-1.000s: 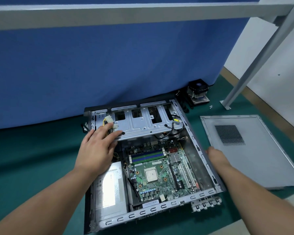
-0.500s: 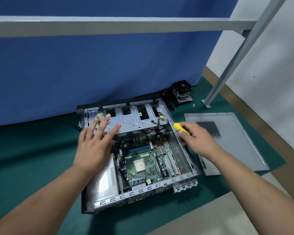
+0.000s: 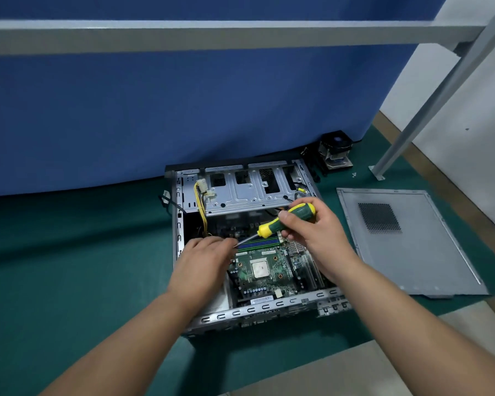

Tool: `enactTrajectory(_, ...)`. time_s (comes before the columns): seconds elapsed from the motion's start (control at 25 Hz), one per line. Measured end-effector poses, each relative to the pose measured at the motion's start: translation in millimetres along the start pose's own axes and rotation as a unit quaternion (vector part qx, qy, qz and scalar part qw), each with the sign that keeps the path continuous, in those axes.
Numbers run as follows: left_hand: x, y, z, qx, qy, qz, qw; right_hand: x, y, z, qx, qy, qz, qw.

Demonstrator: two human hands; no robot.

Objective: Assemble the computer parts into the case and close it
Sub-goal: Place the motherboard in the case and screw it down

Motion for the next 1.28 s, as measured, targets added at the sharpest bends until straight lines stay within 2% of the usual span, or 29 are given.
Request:
enactTrajectory(0.04, -0.5, 0.1, -3.1, 0.016, -0.012, 0.005, 1.0, 1.1, 7.7, -5.6, -0.038, 0.022, -0.019, 0.999)
enactTrajectory(0.12, -2.4, -0.8, -7.5, 0.03, -0.019, 0.011, 0.999, -0.8, 16.2, -14.1, -0.042, 0.028, -0.039, 0.998)
enactTrajectory(0.24, -12.4, -6.9, -5.0, 0.016, -0.015, -0.004, 1.0, -11.1, 8.3, -5.7, -0.027, 0.04, -0.013, 0.999)
enactTrajectory(0.36, -43.9, -36.5, 6.2, -0.012, 0.019, 0.047, 0.999, -18.6, -1.7, 2.5, 0.108, 0.022, 0.043, 0.993)
enactTrajectory(0.48, -65.9, -59.7, -2.5, -0.034, -0.001, 0.096, 0.995, -22.9, 9.7, -20.4, 0.244, -0.05, 0.071, 0.966)
enactTrajectory(0.56, -72.4, -66.4, -12.4, -0.022, -0.011, 0.115, 0.993, -30.0, 18.2, -40.7, 0.288, -0.089, 0.11, 0.947)
enactTrajectory(0.72, -76.5, -70.8, -19.1, -0.007, 0.0, 0.115, 0.993, -40.7, 41.2, -64.4, 0.321, -0.136, 0.159, 0.924)
enactTrajectory(0.84, -77.7, -70.0, -18.7, -0.013, -0.003, 0.114, 0.993, -38.4, 56.9, -71.8, 0.339, -0.14, 0.182, 0.912)
enactTrajectory(1.28, -77.3, -67.0, -17.2, -0.029, -0.01, 0.122, 0.992, -40.7, 71.7, -76.8, 0.336, -0.126, 0.196, 0.913)
Point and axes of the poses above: each hand's wrist, its own x-axis away from the middle knuckle, its own z-axis out of the back of the hand, y = z × x, the point moved 7 cm from there along -x, towards the middle knuckle, and after that the axes turned 14 degrees about z, right-handed, at the moved point
